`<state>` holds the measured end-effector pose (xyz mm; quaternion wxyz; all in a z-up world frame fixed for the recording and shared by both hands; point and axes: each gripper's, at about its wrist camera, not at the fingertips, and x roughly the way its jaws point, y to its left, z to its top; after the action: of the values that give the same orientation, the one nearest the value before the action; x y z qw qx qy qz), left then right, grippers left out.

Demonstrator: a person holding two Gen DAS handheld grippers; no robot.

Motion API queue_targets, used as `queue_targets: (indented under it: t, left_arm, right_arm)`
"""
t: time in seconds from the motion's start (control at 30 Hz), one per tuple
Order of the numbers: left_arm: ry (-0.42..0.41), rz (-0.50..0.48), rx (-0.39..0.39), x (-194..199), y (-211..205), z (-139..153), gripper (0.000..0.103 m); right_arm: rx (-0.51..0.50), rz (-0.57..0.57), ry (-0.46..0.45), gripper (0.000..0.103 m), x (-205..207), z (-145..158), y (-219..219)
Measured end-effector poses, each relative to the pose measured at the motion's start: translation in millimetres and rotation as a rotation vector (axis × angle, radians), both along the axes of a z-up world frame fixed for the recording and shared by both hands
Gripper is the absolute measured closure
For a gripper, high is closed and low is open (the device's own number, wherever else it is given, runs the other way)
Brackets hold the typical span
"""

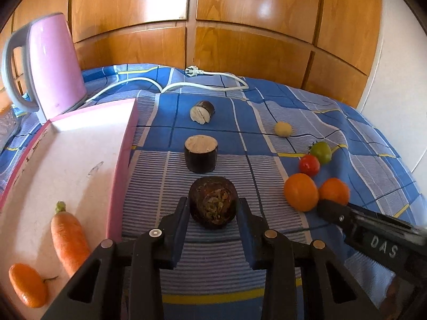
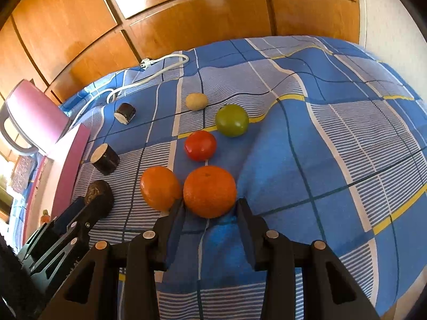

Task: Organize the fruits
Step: 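Grasp the dark round fruit with the left tool, then lift the dark fruit with the left tool while the right tool grasps an orange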

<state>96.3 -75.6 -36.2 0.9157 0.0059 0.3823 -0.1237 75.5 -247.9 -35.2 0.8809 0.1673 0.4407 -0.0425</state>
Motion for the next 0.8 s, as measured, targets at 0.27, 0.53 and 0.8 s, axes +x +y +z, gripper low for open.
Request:
queue_targets:
  t: [0.27,0.53,0.8]
  left_arm:
    - [0.000,0.009,0.006,-16,1,3,0.069]
    - [-0.001,0.010,0.005,-32,5,4,0.070]
    - [0.017,0.002,-0.039,-40,10,4,0.071]
  right_arm:
    - [-0.038,-0.006,-0.020,0.073,-6,5,2]
    - [-0.073,0.020,-0.081,0.082,-16,17,10]
    - [-0.033,0.016,-0.083,0.083,-19,16,6]
